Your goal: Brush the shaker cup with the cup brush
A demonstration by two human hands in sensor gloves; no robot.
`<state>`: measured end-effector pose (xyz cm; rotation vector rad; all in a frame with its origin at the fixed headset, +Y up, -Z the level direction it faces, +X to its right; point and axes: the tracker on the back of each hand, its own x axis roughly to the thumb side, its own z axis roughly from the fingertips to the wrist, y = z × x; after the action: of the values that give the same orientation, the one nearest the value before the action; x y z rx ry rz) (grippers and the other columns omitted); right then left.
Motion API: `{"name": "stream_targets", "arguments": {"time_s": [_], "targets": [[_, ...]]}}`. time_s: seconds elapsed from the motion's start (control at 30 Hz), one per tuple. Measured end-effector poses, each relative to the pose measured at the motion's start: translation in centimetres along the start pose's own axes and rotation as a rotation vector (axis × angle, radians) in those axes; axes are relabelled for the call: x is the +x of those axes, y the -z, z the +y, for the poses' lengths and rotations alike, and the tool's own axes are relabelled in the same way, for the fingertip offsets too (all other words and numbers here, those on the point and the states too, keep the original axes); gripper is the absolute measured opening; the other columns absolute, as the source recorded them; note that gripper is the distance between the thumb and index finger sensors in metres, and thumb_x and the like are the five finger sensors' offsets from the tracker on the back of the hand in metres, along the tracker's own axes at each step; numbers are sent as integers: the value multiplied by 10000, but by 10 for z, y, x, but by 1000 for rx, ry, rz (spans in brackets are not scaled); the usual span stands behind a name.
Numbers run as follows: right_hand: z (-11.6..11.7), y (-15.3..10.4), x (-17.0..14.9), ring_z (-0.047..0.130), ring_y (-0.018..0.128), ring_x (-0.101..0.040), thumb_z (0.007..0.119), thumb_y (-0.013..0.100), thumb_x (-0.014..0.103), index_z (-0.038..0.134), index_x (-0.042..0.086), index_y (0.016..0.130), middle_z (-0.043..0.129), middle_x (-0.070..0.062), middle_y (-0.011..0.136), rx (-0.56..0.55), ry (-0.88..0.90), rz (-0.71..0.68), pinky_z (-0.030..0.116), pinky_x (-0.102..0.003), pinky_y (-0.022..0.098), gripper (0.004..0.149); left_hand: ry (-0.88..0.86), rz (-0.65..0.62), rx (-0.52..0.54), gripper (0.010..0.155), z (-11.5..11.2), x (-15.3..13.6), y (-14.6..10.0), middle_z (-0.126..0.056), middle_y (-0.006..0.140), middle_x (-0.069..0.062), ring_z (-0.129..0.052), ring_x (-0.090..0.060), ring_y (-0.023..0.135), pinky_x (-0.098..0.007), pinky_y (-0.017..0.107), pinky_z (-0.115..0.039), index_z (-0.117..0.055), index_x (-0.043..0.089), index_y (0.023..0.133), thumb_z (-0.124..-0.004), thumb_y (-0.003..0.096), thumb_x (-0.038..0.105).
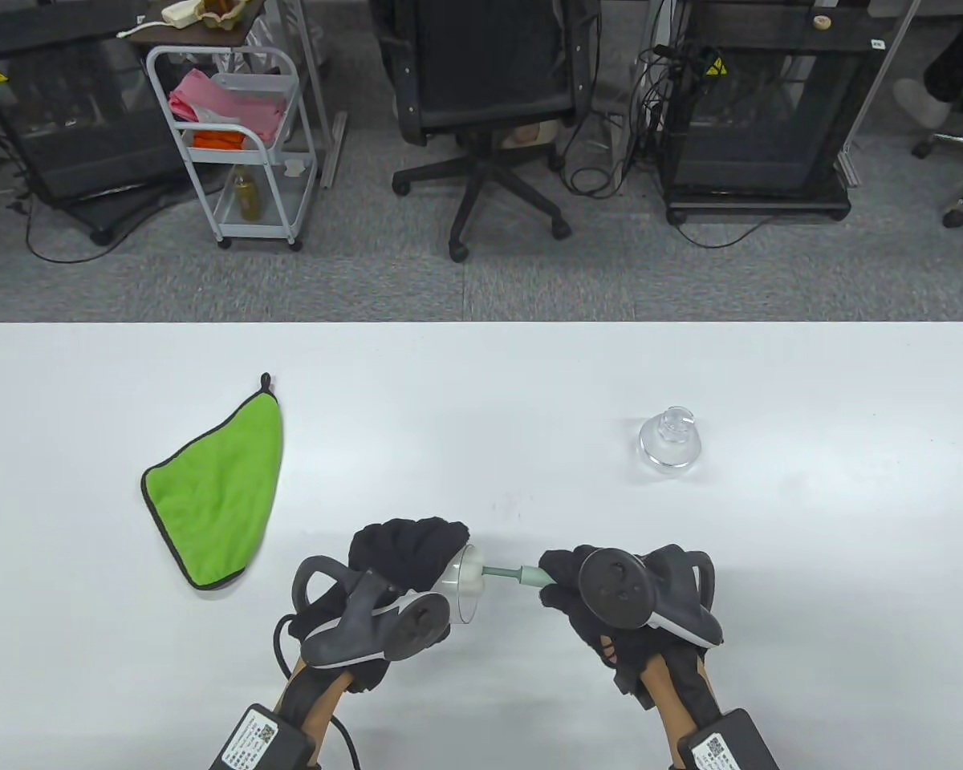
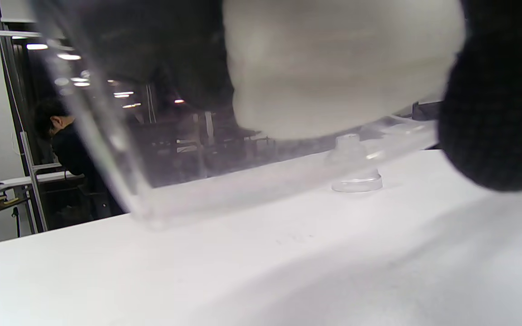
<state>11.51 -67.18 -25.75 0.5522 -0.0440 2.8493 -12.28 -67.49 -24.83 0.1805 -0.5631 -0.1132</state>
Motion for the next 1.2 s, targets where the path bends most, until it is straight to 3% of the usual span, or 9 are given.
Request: {"name": "stream_targets", "arguments": {"time_s": [0.2,0.3,0.43,0.5,0.7,0.9,1.0,1.07,1.2], "targets": [[-4,-2,12,996,229,-249,797,334,501,902,331,797,1030,-8,522,116,21,-75,907,-345,111,504,-16,-9,-1,1143,0,4,1,-712,1102,20,-905,-288,947,-616,646,-741,-456,301,1076,-1060,166,640],[-8,-5,15,992,219,-246,799,336,501,907,317,791,1032,-9,515,61,26,-97,900,-336,100,503,46,-16,4,1141,-2,8,2,-705,1102,36,-902,-280,946,-616,647,-741,-447,307,1073,-1050,166,649],[-5,-4,18,983,210,-252,773,350,493,894,296,795,1028,-18,514,-33,59,-62,889,-340,88,502,-61,-2,22,1141,1,7,2,-705,1100,16,-897,-296,942,-620,642,-736,-444,293,1076,-1049,175,644],[-2,-3,22,986,201,-245,756,350,498,892,306,794,1031,-13,507,-67,-5,-40,890,-338,78,503,-69,-10,28,1141,4,10,3,-713,1095,5,-901,-300,935,-621,638,-738,-448,287,1077,-1050,176,644],[5,0,20,987,202,-240,736,357,505,884,329,806,1027,-11,507,40,-28,-5,897,-337,78,504,-27,-16,19,1141,5,13,2,-714,1097,16,-907,-291,937,-617,640,-745,-444,302,1077,-1047,173,653],[-2,-2,13,990,214,-239,745,358,506,883,322,808,1025,-9,513,140,83,-46,904,-330,85,505,-42,21,27,1140,4,0,-1,-701,1106,22,-896,-291,944,-619,648,-735,-434,311,1078,-1047,178,651],[-9,-4,5,990,211,-235,746,361,513,885,326,807,1027,-3,513,86,92,-43,902,-323,84,503,-21,28,21,1142,1,-3,-1,-703,1102,18,-894,-293,944,-621,648,-732,-437,309,1078,-1050,176,646],[-14,-6,-1,982,196,-258,757,356,496,901,310,797,1031,-31,503,-6,117,31,887,-346,66,500,-15,32,14,1141,1,-4,-1,-704,1097,11,-891,-289,947,-619,650,-732,-438,309,1078,-1049,175,646],[-12,-5,-1,986,206,-250,744,358,507,892,336,802,1029,-17,512,11,50,59,893,-344,75,499,-38,36,21,1139,3,-7,-2,-712,1093,-2,-896,-296,939,-620,647,-735,-449,305,1077,-1052,173,645]]}}
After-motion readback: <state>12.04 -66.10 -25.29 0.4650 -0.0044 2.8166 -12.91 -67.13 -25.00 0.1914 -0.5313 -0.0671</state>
